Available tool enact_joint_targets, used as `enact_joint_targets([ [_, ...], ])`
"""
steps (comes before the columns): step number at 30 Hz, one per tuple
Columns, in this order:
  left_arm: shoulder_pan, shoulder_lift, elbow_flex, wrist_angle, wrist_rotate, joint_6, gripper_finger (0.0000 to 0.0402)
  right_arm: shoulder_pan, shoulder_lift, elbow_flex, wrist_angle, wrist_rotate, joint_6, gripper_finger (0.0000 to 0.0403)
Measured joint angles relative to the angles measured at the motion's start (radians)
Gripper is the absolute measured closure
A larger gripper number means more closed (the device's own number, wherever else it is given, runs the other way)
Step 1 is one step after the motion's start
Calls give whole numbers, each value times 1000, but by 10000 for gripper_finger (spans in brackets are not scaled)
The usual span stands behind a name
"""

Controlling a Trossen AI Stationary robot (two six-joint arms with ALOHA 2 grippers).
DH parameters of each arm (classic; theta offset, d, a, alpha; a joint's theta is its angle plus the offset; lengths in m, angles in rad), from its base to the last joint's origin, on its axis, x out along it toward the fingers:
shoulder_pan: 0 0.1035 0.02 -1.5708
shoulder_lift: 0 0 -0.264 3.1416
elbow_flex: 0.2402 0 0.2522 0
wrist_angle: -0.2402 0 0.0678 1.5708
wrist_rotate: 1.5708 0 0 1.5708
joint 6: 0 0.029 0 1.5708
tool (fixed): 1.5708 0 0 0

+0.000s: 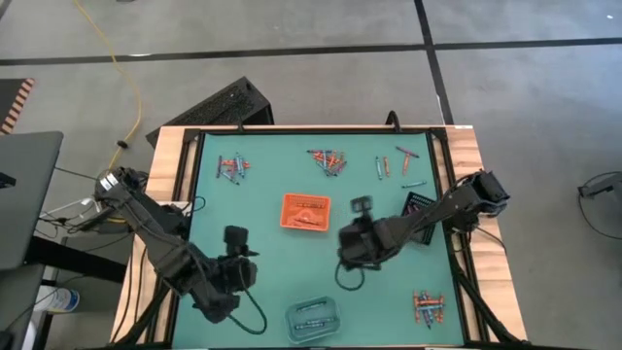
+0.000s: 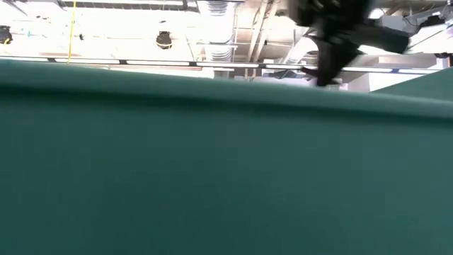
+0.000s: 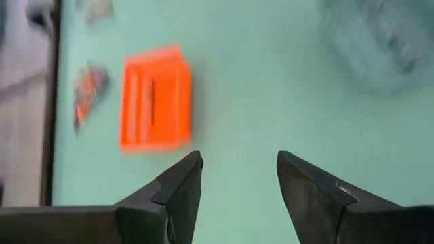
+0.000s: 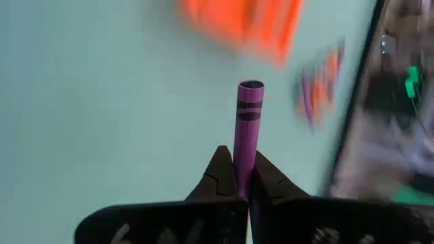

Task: Sort crayons
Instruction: Put the purple crayon into the black bin

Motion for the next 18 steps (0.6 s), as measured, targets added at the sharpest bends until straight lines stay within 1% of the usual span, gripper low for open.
enact_joint_targets([
  [2, -33, 9, -17, -46, 10, -83, 225, -5, -1, 0, -160, -5, 43, 400],
  [5, -86, 9, -69, -38, 10, -133, 229, -4, -17, 0, -311, -18, 40, 399],
  [7, -120, 10, -103, -35, 14, -169, 230, -12, -50, -3, -307, -45, -9, 398],
  [9, -145, 10, -130, -26, 20, -209, 230, -25, -93, -23, -289, -99, -74, 397],
  [11, -170, 10, -154, -23, 34, -255, 230, -46, -133, -50, -287, -130, -95, 397],
  [14, -205, 10, -175, -18, 34, -317, 230, -82, -199, -117, -310, -189, -98, 396],
  [18, -240, 10, -197, -18, 33, -349, 230, -124, -306, -244, -306, -272, -138, 396],
])
